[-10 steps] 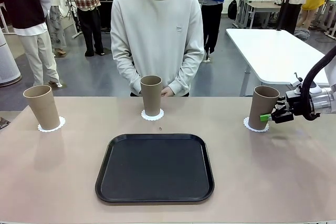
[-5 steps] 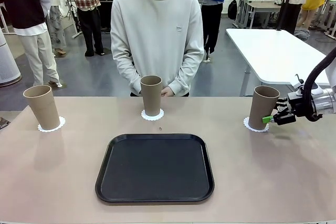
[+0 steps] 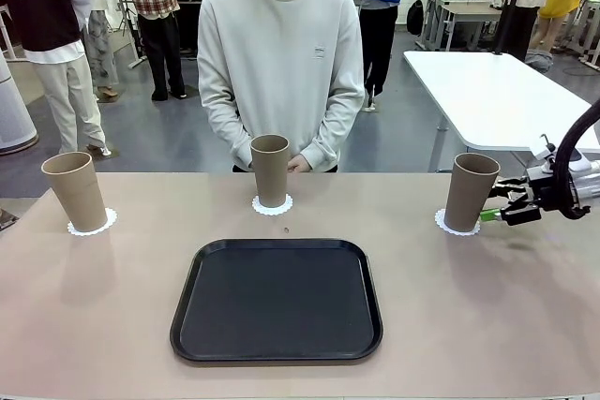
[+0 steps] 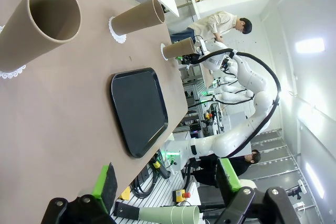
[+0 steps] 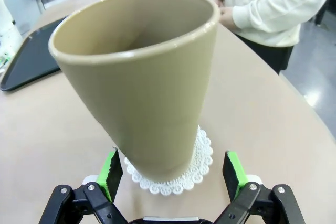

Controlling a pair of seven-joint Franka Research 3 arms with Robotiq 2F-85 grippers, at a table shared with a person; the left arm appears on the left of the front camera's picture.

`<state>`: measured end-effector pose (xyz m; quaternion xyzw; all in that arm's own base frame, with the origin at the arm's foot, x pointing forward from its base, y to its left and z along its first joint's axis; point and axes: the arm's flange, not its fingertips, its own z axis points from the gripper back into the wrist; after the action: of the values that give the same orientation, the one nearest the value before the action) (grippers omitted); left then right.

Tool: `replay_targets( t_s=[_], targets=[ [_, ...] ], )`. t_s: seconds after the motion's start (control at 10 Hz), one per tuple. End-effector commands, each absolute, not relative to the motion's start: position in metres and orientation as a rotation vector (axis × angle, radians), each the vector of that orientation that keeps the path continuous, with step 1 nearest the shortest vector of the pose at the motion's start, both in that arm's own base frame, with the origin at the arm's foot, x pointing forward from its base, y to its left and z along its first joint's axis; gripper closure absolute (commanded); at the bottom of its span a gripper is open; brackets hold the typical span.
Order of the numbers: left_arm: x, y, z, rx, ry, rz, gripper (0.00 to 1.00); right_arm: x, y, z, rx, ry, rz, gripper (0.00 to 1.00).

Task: Place coasters on the table and set cups on them.
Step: Take one Reusable plastic cup from the Flat Tray and place it on a coaster set by the human.

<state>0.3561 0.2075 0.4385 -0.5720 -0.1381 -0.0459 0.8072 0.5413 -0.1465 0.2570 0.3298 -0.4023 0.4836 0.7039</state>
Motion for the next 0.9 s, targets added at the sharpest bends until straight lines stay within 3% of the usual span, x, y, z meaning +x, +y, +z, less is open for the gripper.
replay_targets(
  t_s=[0.0,0.3,0.4,0.8],
  targets=[
    [0.356,0.207,0.439,-1.228,-0.309,-0.099,0.00,0.540,-0.160,0.262,0.698,-0.849,1.073,0.00],
    [0.356,0.207,0.439,-1.228,-0.309,-0.099,0.00,0.519,-0.170,0.292,0.613,-0.747,0.953,0.00],
    [0.356,0.207,0.439,-1.228,-0.309,-0.099,0.00,0.504,-0.163,0.325,0.572,-0.617,0.802,0.00],
    [0.356,0.207,0.439,-1.228,-0.309,-0.099,0.00,0.466,-0.139,0.452,0.442,-0.395,0.533,0.00]
  ],
)
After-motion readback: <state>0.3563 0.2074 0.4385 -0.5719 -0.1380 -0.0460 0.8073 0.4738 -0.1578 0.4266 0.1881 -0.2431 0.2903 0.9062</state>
